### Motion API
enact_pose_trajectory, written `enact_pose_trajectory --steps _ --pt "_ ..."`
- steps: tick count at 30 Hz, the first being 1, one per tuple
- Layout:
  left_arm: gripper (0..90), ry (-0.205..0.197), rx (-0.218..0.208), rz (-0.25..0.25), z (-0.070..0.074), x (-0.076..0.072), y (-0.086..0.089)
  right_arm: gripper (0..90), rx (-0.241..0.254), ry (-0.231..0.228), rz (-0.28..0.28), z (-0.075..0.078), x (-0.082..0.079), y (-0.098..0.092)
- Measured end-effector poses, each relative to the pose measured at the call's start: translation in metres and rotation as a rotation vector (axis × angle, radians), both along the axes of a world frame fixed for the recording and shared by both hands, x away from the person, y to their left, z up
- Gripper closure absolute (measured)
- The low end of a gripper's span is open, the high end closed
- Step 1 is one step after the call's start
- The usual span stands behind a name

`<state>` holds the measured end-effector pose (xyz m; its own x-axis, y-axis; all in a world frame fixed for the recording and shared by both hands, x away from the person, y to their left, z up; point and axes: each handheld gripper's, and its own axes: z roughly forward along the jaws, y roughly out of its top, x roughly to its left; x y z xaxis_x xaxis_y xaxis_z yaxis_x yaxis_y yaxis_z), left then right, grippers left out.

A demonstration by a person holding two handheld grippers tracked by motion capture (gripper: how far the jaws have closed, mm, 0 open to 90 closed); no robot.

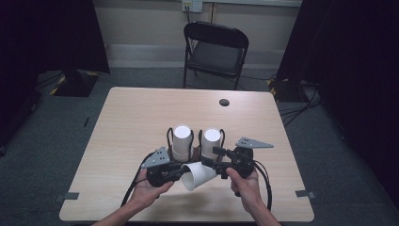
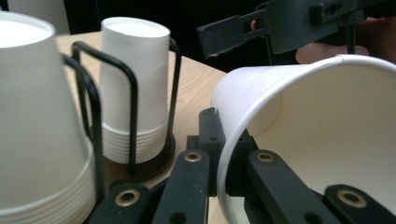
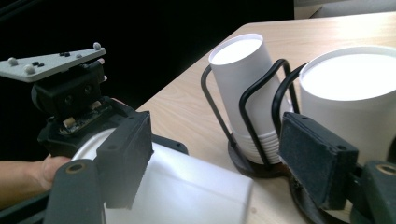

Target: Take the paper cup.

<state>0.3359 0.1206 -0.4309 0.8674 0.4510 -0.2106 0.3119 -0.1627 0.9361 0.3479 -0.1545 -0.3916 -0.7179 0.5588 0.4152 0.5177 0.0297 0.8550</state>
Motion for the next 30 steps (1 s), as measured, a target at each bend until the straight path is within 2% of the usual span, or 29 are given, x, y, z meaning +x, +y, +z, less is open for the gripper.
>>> enact_pose_trajectory --steps 3,6,10,12,17,22,27,29,30 --pt "88.9 0.021 0.01 0.005 0.001 0.001 0.004 25.8 -0.009 -0.012 -0.011 0.0 0.0 -0.003" --pt "88.9 0.069 0.029 -0.004 0.006 0.002 0.008 25.9 -0.027 -0.024 -0.013 0.001 -0.001 -0.006" --pt "88.9 0.103 0.059 -0.006 0.01 0.003 0.011 26.0 -0.053 -0.053 -0.006 0.001 -0.004 -0.008" --pt "89.0 0.115 0.064 -0.011 0.011 0.004 0.011 25.9 -0.078 -0.072 -0.002 0.002 -0.007 -0.01" --pt "89.0 0.123 0.096 0.018 0.012 0.004 0.011 24.8 -0.119 -0.103 0.001 0.001 -0.011 -0.013" --pt "89.0 0.148 0.119 0.009 0.011 0.006 0.011 23.3 -0.186 -0.127 0.02 -0.005 -0.016 -0.01" --pt "88.9 0.191 0.117 0.0 0.012 0.007 0.013 19.5 -0.21 -0.142 0.039 -0.01 -0.021 -0.009" --pt "88.9 0.188 0.125 0.0 0.013 0.007 0.014 18.1 -0.216 -0.148 0.048 -0.011 -0.022 -0.009" --pt "88.9 0.203 0.124 -0.003 0.014 0.007 0.014 18.1 -0.219 -0.151 0.056 -0.012 -0.023 -0.008"
